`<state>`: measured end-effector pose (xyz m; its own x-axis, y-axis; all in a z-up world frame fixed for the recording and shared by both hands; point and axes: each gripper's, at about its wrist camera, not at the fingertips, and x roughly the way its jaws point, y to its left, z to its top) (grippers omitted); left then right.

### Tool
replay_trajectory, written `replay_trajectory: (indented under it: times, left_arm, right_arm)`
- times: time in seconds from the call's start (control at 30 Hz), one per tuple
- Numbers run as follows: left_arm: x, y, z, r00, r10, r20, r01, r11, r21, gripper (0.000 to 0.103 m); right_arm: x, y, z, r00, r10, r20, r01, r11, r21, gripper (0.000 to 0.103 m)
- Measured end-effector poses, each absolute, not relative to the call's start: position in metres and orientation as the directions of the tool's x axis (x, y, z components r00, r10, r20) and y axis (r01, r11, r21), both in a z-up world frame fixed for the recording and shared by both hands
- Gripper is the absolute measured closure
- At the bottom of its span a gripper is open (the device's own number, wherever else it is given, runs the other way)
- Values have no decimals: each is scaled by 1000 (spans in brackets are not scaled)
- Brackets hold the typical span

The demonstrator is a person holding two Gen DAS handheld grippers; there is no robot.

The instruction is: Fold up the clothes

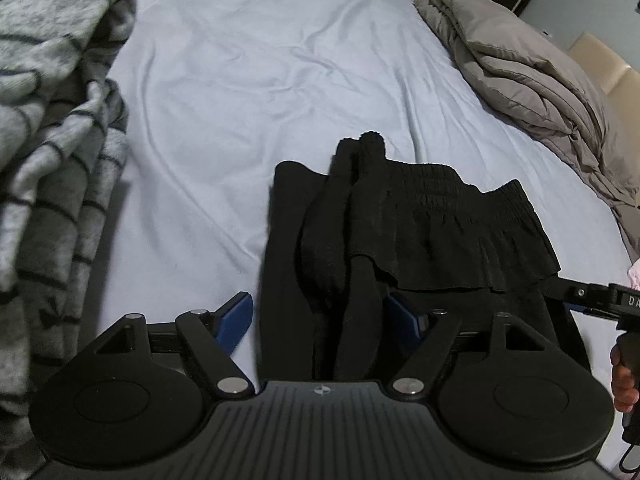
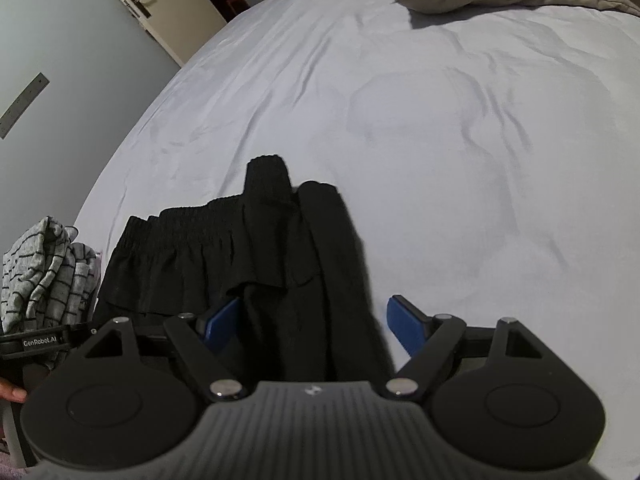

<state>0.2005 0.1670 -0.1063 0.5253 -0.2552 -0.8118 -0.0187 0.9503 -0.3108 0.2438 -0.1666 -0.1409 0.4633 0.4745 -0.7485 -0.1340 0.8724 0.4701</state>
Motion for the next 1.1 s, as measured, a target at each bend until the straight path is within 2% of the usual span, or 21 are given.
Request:
replay_trajectory:
  times: [0.07, 0.13, 0.23, 0.3, 0.4, 0.43, 0.73, 1.1]
  left_arm:
    - [200, 164, -107, 534, -252, -807, -10, 953, -304, 33]
    - [200, 162, -107, 542, -252, -802, -1, 954, -301, 38]
    - [200, 160, -106, 550, -260, -794, 11, 953, -304, 51]
    - [200, 160, -104, 549, -279, -788, 27, 948, -317, 71]
    - [201, 156, -99, 550, -296, -781, 47, 945, -325, 87]
    - [200, 153, -97, 551, -297, -780, 56, 946, -320, 89]
    - [191, 146, -63, 595, -281, -753, 79, 953, -293, 95]
    - [154, 176, 10, 667, -250, -702, 82, 961, -265, 95]
  right_arm:
    - [245, -158, -142, 459, 479, -748, -154, 872, 464, 28]
    - [246, -148, -143, 446, 485, -752, -182, 872, 455, 50]
    - [246, -137, -144, 430, 492, -757, -205, 870, 449, 65]
    - [246, -132, -144, 433, 480, -763, -212, 877, 431, 74]
    - [246, -130, -141, 439, 474, -763, -218, 880, 421, 87]
    - [245, -130, -139, 442, 473, -762, -220, 881, 419, 90]
    - [232, -121, -108, 483, 467, -741, -241, 884, 400, 94]
    - [203, -89, -43, 544, 533, -648, -320, 845, 428, 94]
